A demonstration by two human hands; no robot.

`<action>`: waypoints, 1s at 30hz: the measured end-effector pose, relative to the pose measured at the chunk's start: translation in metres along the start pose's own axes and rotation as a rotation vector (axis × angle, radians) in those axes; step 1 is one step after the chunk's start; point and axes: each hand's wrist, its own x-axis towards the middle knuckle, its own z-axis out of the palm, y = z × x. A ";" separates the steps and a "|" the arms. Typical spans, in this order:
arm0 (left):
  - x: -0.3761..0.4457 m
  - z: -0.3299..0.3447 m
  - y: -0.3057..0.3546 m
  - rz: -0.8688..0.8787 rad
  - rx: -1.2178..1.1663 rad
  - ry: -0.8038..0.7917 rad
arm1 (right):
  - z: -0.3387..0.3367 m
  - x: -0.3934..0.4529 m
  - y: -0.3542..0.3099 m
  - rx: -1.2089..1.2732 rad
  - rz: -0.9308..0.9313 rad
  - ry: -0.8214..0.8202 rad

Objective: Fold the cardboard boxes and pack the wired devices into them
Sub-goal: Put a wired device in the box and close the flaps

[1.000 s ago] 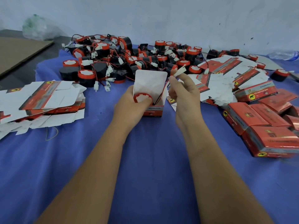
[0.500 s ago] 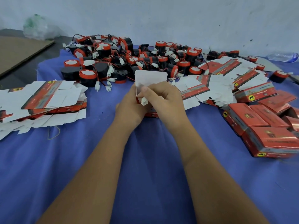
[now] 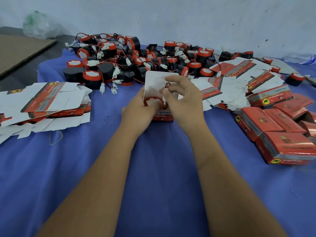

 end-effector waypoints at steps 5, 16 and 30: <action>-0.002 0.002 0.002 -0.024 -0.027 0.062 | -0.004 0.002 0.016 -0.397 -0.154 0.036; -0.001 0.001 0.003 -0.034 -0.040 0.150 | -0.012 0.002 0.021 -0.365 -0.231 -0.110; 0.000 -0.005 0.003 0.000 -0.162 0.104 | 0.007 -0.005 0.026 -0.004 0.069 -0.080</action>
